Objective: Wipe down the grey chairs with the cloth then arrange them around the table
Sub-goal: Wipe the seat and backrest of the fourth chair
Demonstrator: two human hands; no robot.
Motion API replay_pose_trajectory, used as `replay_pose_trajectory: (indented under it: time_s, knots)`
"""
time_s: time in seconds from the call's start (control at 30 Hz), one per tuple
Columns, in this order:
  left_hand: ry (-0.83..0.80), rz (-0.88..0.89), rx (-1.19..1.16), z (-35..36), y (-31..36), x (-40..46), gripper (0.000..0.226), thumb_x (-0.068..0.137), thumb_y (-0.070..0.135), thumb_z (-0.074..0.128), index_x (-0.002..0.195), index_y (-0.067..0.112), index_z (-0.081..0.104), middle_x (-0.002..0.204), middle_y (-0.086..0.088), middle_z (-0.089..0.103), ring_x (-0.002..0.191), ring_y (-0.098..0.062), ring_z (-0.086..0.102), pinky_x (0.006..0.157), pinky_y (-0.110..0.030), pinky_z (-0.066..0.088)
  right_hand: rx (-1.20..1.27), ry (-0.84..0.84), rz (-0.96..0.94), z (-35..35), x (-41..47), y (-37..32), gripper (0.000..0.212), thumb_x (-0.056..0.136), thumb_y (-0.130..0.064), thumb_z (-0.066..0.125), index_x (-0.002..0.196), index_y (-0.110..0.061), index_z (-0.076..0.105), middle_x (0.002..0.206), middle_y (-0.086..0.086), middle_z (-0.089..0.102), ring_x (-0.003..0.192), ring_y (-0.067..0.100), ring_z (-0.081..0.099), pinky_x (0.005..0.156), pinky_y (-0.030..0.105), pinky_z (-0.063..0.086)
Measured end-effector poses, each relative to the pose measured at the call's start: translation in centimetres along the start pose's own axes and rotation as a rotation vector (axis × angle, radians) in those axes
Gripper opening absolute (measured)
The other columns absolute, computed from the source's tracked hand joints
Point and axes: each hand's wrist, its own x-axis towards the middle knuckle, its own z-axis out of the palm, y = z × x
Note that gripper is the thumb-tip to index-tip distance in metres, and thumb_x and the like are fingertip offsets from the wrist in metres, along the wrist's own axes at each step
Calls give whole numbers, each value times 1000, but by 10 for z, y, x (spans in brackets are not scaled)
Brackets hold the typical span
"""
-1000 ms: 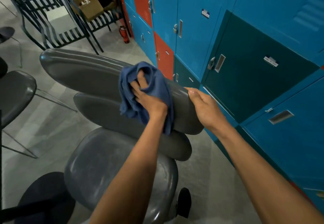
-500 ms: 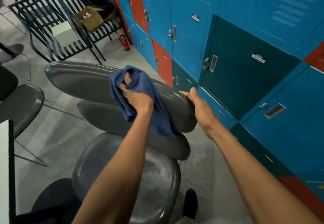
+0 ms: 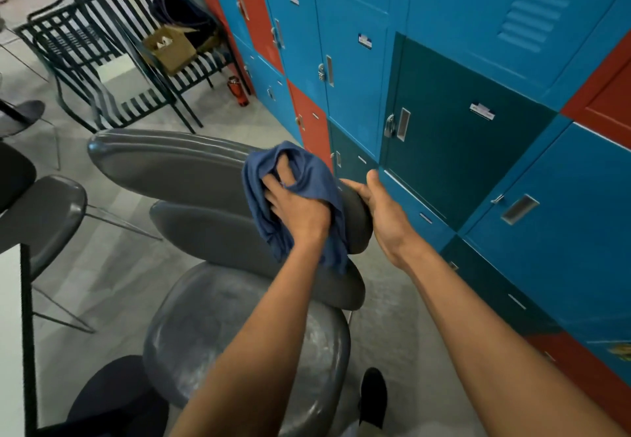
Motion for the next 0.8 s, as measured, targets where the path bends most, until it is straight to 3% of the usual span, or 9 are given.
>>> replay_pose_trajectory:
  time_s: [0.03, 0.1, 0.2, 0.27, 0.37, 0.47, 0.63, 0.7, 0.8]
  knots:
    - [29, 3, -16, 3, -2, 5, 67, 90, 35, 58, 150, 41, 28, 160, -10, 25, 143, -40, 32, 115, -56, 32, -52, 21, -1, 0, -1, -1, 56, 107, -57, 22, 120, -30, 69, 118, -11, 74, 114, 4, 66, 105, 31, 50]
    - [-24, -20, 79, -2, -2, 12, 67, 91, 34, 59, 150, 39, 27, 161, -9, 21, 146, -41, 25, 117, -59, 28, -207, 104, -24, 0, -4, -3, 48, 106, -54, 33, 122, -30, 71, 120, -9, 72, 115, 8, 65, 106, 35, 48]
    - [-143, 70, 397, -20, -1, 21, 63, 94, 38, 57, 152, 35, 33, 160, -9, 17, 142, -45, 25, 115, -60, 30, -433, 418, -181, 4, -23, -1, 29, 104, -30, 48, 123, -24, 69, 122, -4, 70, 112, 14, 62, 91, 24, 43]
    - [-199, 108, 535, -36, -2, 34, 57, 94, 38, 54, 148, 36, 37, 158, -10, 18, 134, -45, 32, 110, -58, 38, -453, 574, -361, 18, -46, 2, 25, 101, -17, 50, 113, -23, 71, 112, -4, 72, 106, 17, 64, 85, 25, 44]
    - [-237, 171, 724, -56, 12, 59, 45, 96, 45, 50, 139, 36, 46, 146, -11, 30, 127, -41, 39, 102, -51, 41, -533, 397, -507, 60, -59, 11, 25, 96, -20, 50, 105, -24, 72, 103, -8, 71, 99, 14, 63, 83, 31, 50]
    - [-300, 287, 829, -65, 19, 75, 40, 96, 43, 52, 134, 31, 54, 134, -11, 39, 125, -37, 39, 97, -46, 42, -720, 304, -554, 97, -47, 15, 27, 95, -21, 53, 114, -19, 72, 112, -1, 69, 110, 17, 56, 91, 37, 49]
    - [-425, 461, 794, -80, 7, 108, 51, 83, 42, 47, 132, 37, 61, 126, -8, 50, 119, -36, 41, 101, -46, 41, -1130, 505, -470, 127, -23, 22, 55, 92, -25, 61, 144, -12, 51, 143, 11, 51, 135, 31, 43, 111, 51, 40]
    - [-459, 556, 764, -90, -4, 121, 63, 75, 41, 42, 135, 40, 61, 129, -3, 53, 120, -34, 40, 103, -45, 38, -1261, 569, -408, 142, -22, 36, 68, 89, -30, 63, 150, -10, 42, 154, 16, 41, 146, 34, 33, 121, 55, 26]
    - [-450, 743, 742, -100, -30, 138, 63, 77, 40, 49, 140, 37, 57, 134, 0, 56, 122, -33, 43, 99, -45, 35, -1329, 640, -271, 166, -14, 56, 76, 89, -35, 63, 154, -6, 37, 161, 20, 31, 153, 38, 20, 123, 63, 13]
